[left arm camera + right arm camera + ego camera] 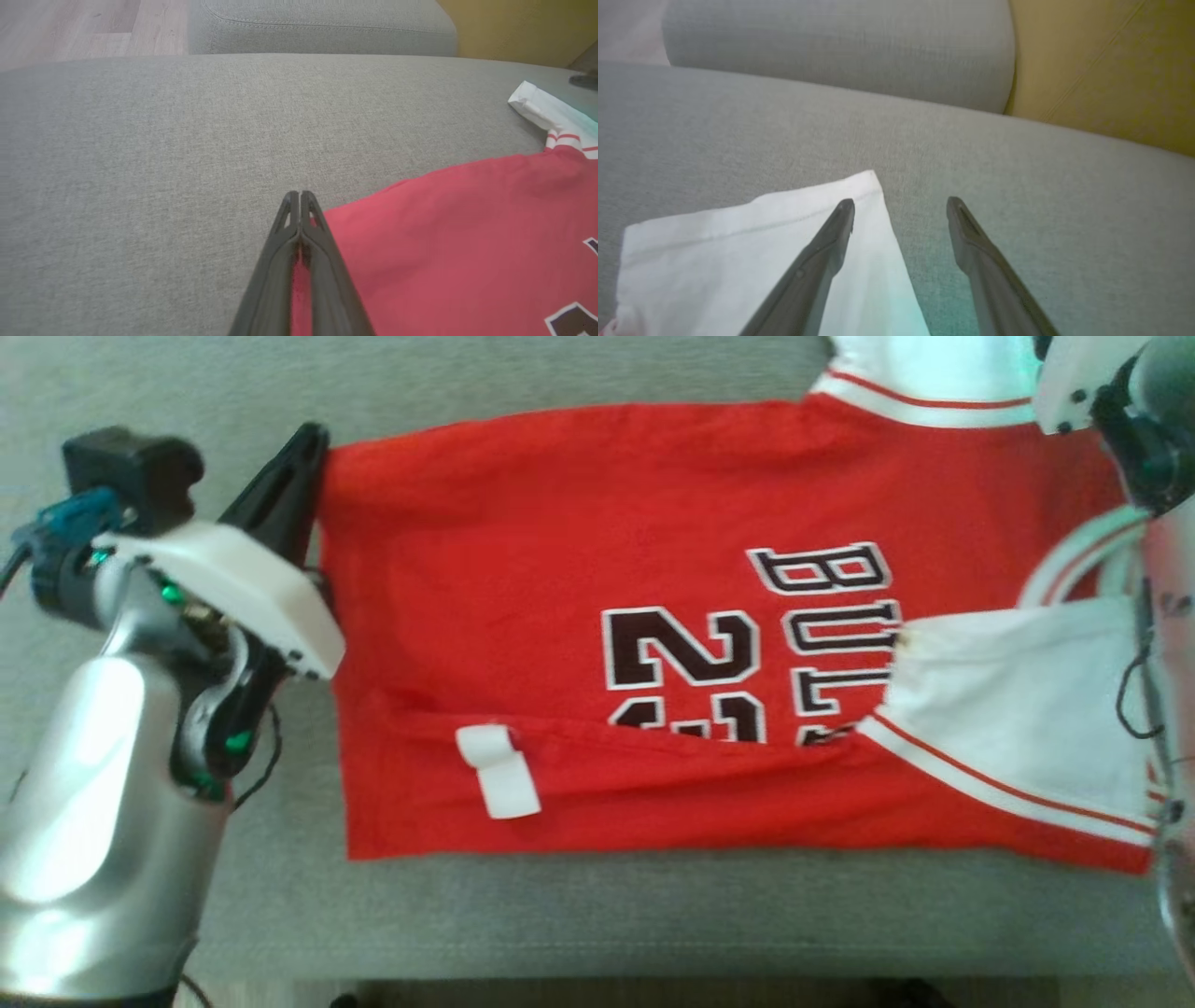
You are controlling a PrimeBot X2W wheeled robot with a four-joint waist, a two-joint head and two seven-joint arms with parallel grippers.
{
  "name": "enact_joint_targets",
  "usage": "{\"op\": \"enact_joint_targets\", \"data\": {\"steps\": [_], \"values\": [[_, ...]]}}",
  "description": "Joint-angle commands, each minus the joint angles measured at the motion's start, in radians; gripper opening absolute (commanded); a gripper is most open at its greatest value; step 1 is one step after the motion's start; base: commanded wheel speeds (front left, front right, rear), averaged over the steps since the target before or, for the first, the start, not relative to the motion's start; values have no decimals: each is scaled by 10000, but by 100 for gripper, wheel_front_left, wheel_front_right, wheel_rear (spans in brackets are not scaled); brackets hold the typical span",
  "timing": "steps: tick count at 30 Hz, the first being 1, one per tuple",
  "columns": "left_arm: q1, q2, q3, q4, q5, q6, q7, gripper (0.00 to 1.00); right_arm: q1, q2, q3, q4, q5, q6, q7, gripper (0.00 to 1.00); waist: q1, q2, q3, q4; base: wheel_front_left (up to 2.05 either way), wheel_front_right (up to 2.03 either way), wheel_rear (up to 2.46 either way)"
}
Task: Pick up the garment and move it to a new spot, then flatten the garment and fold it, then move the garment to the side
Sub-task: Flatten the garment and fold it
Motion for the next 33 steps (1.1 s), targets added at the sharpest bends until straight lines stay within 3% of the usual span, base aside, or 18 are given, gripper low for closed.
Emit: {"op": "enact_joint_targets", "data": {"steps": [1, 12, 14, 15, 16, 24, 33], "values": [[-382, 235, 306, -210, 50, -35, -92, 0, -207, -42, 91, -149, 40, 63, 90, 100, -1, 0, 134, 387, 0, 0, 0], [-1163, -413, -232, 1042, 116, -306, -702, 0, -1092, -230, 553, 2014, 498, 63, 779, 100, -1, 0, 191, 938, 0, 0, 0], [-1228, -469, -282, 1216, 109, -337, -773, 0, -1145, -271, 649, 2236, 568, 63, 802, 48, -1, 0, 156, 955, 0, 0, 0], [-1257, -488, -297, 1292, 105, -343, -801, 0, -1169, -295, 680, 2341, 581, 63, 792, 45, -1, 0, 142, 946, 0, 0, 0], [-1311, -510, -311, 1419, 96, -348, -847, 0, -1232, -333, 670, 2499, 584, 63, 635, 0, -1, 0, 131, 899, 0, 0, 0], [-1260, -459, -197, 1838, 20, -310, -1221, 0, -1142, -324, 723, 2456, 679, 63, -1082, 0, -1, 0, -267, 354, 0, 0, 0], [-470, -297, 128, 1769, -198, -145, -1794, 0, 533, -655, 1399, 1033, 1658, 63, -2575, 0, -1, 0, -1118, -382, 0, 0, 0]]}}
